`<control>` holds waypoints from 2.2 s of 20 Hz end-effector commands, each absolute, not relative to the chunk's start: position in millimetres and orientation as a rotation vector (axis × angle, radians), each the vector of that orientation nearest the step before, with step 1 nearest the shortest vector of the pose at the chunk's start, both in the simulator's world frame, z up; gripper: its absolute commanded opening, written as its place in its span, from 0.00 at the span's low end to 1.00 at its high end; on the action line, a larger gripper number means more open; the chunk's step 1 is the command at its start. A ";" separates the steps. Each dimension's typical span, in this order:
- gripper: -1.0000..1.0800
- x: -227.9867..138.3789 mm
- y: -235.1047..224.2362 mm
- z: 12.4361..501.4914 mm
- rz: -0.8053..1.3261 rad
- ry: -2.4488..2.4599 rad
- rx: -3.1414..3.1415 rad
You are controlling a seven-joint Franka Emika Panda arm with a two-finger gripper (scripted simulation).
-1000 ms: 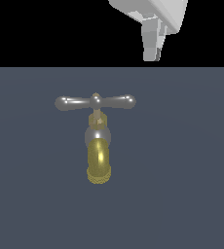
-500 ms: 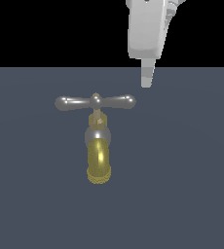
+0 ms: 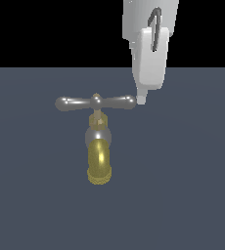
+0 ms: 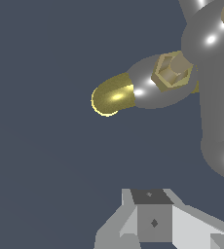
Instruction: Turn on the faucet by rotating a designated handle.
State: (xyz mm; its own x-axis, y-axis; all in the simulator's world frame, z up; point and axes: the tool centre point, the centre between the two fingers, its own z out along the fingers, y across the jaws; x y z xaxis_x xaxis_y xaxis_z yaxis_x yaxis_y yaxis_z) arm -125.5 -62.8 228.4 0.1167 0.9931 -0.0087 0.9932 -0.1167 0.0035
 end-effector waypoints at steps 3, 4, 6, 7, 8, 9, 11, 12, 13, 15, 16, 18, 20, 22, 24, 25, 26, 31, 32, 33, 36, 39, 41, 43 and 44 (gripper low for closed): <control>0.00 -116.2 -60.0 214.7 -0.004 2.174 2.259; 0.00 -114.6 -59.4 212.3 -0.004 2.190 2.244; 0.00 -111.9 -58.1 208.1 -0.003 2.217 2.218; 0.00 -110.7 -57.5 206.3 -0.003 2.229 2.207; 0.00 -109.7 -56.9 204.6 -0.002 2.240 2.197; 0.00 -108.7 -56.4 203.2 -0.002 2.250 2.188; 0.00 -107.2 -55.5 200.8 -0.002 2.265 2.173; 0.00 -106.6 -55.2 199.9 -0.001 2.271 2.167; 0.00 -106.1 -54.9 199.1 -0.001 2.276 2.163; 0.00 -105.5 -54.4 198.1 -0.001 2.283 2.156; 0.00 -105.3 -54.4 197.9 -0.001 2.284 2.155; 0.00 -105.3 -54.2 197.8 -0.001 2.285 2.154; 0.00 -105.3 -54.2 197.8 -0.001 2.285 2.154; 0.00 -102.7 -54.5 197.8 -0.001 2.284 2.155; 0.00 -97.2 -55.0 197.8 -0.001 2.284 2.155; 0.00 -94.4 -55.0 197.8 -0.001 2.285 2.154; 0.00 -91.7 -55.2 197.7 -0.001 2.285 2.154; 0.00 -78.0 -56.2 197.6 -0.001 2.286 2.154; 0.00 -75.3 -56.4 197.6 -0.001 2.286 2.154; 0.00 -72.5 -56.4 197.6 0.000 2.287 2.153; 0.00 -64.2 -57.1 197.5 0.000 2.287 2.153; 0.00 -55.9 -57.5 197.4 0.000 2.288 2.152; 0.00 -50.3 -57.7 197.4 0.000 2.289 2.152; 0.00 -44.7 -58.2 197.3 0.000 2.289 2.152; 0.00 -41.9 -58.5 197.3 0.000 2.289 2.152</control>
State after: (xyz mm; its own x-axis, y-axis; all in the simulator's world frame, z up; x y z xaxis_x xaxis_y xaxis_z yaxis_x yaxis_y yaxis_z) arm -50.4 -59.3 196.3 -0.0583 0.9983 0.0033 0.9983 0.0583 -0.0083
